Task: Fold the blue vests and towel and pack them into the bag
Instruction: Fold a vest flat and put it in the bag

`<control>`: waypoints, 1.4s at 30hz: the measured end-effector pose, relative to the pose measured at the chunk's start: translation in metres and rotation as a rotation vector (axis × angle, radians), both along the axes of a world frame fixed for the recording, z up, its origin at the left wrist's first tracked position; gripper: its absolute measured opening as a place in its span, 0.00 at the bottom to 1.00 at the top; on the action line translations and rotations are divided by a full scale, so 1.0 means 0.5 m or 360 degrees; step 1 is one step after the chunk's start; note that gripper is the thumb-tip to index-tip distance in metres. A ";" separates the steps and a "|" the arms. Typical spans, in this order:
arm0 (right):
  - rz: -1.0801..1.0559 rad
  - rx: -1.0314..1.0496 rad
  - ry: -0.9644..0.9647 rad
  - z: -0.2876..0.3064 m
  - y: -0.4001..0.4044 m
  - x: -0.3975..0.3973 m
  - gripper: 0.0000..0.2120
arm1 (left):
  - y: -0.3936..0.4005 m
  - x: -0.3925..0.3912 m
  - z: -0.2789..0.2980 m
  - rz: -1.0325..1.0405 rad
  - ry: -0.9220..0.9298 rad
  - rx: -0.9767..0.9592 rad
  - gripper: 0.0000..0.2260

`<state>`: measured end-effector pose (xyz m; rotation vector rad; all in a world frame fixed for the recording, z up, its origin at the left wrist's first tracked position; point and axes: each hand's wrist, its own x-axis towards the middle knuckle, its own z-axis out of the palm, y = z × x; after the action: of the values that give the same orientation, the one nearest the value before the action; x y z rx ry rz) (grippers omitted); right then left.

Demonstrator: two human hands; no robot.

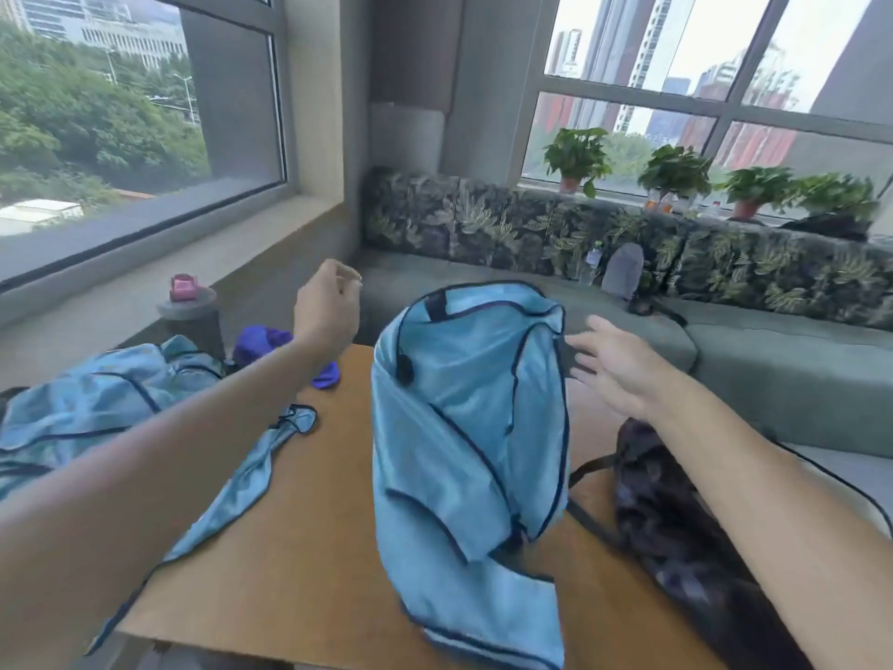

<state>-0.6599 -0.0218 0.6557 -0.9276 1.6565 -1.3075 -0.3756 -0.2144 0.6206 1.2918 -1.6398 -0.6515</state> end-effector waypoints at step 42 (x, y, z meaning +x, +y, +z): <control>0.0566 0.1089 0.1332 -0.454 0.252 0.115 0.25 | 0.234 0.166 -0.396 -0.1868 -0.2143 -0.1255 0.24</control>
<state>-0.6023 0.1042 0.4288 -1.3195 2.1895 -0.0259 -0.2928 -0.0976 0.4229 -0.1333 -3.2622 0.4822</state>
